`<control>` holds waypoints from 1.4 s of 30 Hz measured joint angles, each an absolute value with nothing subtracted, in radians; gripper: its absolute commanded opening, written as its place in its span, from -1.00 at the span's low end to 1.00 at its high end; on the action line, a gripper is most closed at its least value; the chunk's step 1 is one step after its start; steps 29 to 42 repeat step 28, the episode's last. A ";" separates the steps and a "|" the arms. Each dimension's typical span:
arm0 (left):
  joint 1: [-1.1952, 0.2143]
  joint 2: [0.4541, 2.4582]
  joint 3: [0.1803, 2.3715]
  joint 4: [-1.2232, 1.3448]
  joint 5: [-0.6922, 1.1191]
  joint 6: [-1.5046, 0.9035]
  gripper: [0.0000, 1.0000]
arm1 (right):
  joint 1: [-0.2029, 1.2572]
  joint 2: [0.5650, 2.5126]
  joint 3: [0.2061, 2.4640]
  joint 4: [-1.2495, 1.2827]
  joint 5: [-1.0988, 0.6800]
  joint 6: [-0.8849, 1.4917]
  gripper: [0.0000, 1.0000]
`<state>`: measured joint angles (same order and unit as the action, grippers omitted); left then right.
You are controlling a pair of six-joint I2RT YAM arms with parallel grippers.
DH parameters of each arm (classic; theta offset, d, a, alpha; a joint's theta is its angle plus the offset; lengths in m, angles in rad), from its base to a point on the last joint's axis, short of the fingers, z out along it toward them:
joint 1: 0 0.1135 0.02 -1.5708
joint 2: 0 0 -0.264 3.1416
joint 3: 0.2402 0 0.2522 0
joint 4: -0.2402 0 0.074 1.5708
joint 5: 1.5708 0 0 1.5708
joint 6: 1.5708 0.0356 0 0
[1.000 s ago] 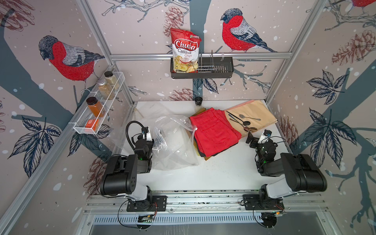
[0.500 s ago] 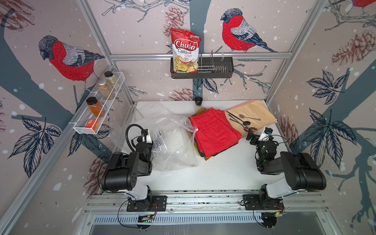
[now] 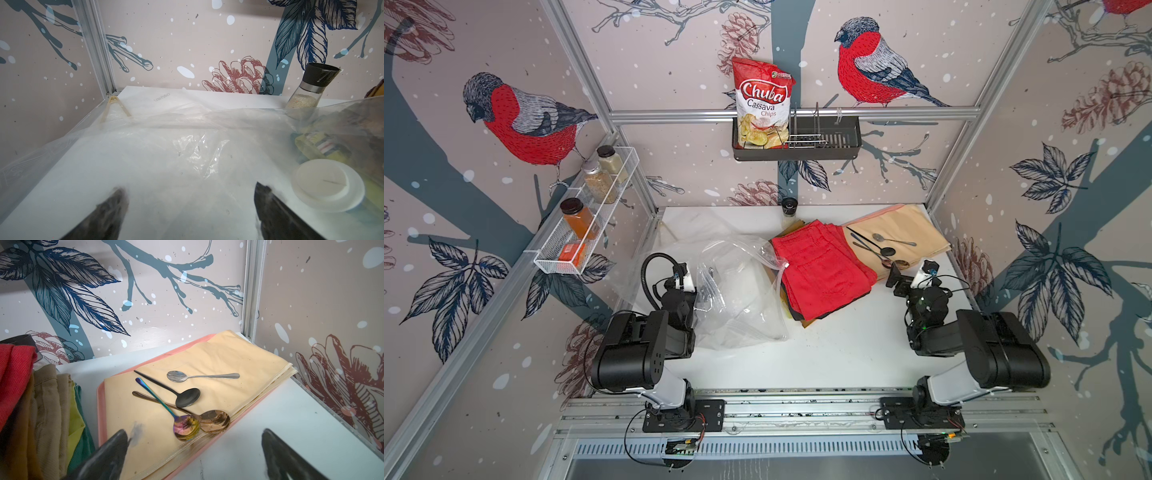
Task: Take the trousers out of the vacuum bag
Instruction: Reset both arms
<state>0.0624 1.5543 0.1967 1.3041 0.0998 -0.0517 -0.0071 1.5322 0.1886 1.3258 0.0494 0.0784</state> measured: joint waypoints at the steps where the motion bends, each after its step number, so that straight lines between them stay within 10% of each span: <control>1: 0.062 1.554 0.197 1.304 0.099 -0.052 0.97 | -0.007 1.532 0.189 1.326 0.049 0.078 1.00; 42: 0.049 1.554 0.212 1.296 0.078 -0.041 0.96 | -0.007 1.532 0.189 1.326 0.049 0.078 1.00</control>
